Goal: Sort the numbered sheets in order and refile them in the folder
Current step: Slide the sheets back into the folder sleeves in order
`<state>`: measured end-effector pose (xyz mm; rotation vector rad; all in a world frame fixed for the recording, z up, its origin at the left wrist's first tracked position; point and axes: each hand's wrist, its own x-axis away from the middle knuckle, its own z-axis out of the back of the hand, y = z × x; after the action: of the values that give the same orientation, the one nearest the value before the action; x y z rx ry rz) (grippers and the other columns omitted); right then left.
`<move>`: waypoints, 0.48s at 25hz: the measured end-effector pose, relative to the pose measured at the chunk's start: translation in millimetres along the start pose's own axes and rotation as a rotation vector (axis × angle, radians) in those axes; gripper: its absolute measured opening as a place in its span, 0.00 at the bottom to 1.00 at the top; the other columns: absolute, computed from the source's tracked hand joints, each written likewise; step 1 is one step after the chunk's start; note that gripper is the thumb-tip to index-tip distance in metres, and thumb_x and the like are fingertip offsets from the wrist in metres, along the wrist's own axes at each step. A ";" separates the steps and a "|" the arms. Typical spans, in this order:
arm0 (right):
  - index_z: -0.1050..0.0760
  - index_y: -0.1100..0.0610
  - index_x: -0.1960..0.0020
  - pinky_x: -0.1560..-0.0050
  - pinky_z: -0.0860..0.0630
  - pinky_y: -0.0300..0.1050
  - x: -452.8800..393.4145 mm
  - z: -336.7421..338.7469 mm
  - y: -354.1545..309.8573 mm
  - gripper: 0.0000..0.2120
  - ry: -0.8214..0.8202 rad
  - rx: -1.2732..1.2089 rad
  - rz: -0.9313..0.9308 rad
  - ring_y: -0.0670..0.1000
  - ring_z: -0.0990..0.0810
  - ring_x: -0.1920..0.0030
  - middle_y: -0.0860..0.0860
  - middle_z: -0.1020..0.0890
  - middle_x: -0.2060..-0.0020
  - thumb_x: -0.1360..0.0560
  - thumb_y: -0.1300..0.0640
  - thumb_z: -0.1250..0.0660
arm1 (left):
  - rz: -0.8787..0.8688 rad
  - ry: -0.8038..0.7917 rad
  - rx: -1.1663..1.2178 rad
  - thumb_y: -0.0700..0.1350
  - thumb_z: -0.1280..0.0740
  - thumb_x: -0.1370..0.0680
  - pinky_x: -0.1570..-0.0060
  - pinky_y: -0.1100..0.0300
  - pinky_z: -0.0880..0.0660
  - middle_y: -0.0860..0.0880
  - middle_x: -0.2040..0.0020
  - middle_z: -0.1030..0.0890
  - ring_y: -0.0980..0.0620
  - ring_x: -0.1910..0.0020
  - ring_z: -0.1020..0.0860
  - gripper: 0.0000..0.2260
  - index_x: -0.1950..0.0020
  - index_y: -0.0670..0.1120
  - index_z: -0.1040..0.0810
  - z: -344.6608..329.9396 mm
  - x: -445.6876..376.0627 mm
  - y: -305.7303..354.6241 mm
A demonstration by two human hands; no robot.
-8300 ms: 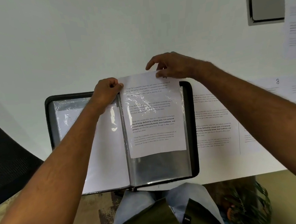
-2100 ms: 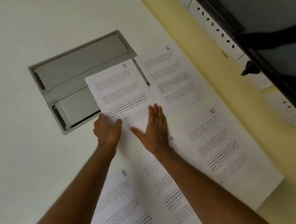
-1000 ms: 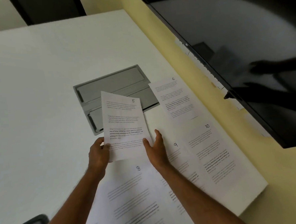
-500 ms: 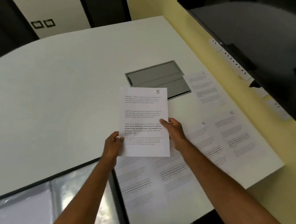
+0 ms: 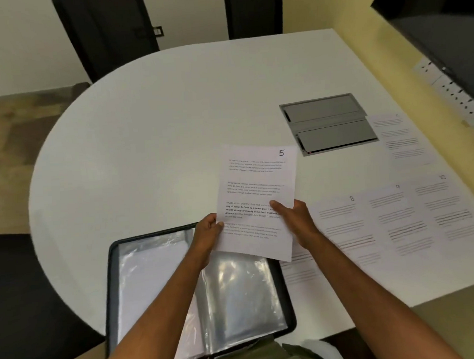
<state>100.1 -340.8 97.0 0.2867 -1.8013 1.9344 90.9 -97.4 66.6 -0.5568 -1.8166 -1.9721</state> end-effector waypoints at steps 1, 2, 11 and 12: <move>0.19 0.51 0.39 0.44 0.21 0.45 4.0 -9.8 4.7 0.13 0.005 0.031 0.015 0.48 0.15 0.45 0.46 0.14 0.46 0.23 0.53 0.26 | 0.010 -0.005 -0.012 0.37 0.38 0.16 0.58 0.66 0.23 0.52 0.49 0.15 0.52 0.51 0.18 0.10 0.42 0.48 0.20 11.2 -1.4 -9.8; 0.19 0.51 0.38 0.44 0.21 0.44 7.4 -17.2 8.9 0.14 0.014 0.060 0.025 0.47 0.16 0.45 0.45 0.14 0.47 0.23 0.53 0.26 | 0.014 -0.008 -0.027 0.37 0.37 0.17 0.58 0.66 0.23 0.49 0.48 0.15 0.50 0.49 0.17 0.10 0.40 0.46 0.20 20.5 -4.9 -19.5; 0.21 0.53 0.35 0.48 0.21 0.40 18.4 -25.3 37.0 0.17 0.163 0.283 0.062 0.48 0.17 0.48 0.45 0.16 0.49 0.21 0.48 0.28 | -0.231 -0.043 -0.917 0.44 0.35 0.19 0.33 0.49 0.30 0.44 0.26 0.29 0.42 0.27 0.32 0.23 0.24 0.44 0.31 52.7 -55.7 -97.1; 0.22 0.53 0.35 0.50 0.23 0.37 19.8 -21.8 38.9 0.16 0.175 0.303 0.075 0.47 0.17 0.48 0.46 0.16 0.49 0.20 0.49 0.29 | -0.242 -0.058 -1.050 0.46 0.35 0.19 0.34 0.46 0.29 0.43 0.23 0.34 0.40 0.26 0.35 0.26 0.22 0.43 0.35 48.3 -56.1 -104.8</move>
<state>68.2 -316.2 69.4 0.1443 -1.4256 2.2116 82.3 -40.1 -47.8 -0.6890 -0.7466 -3.0300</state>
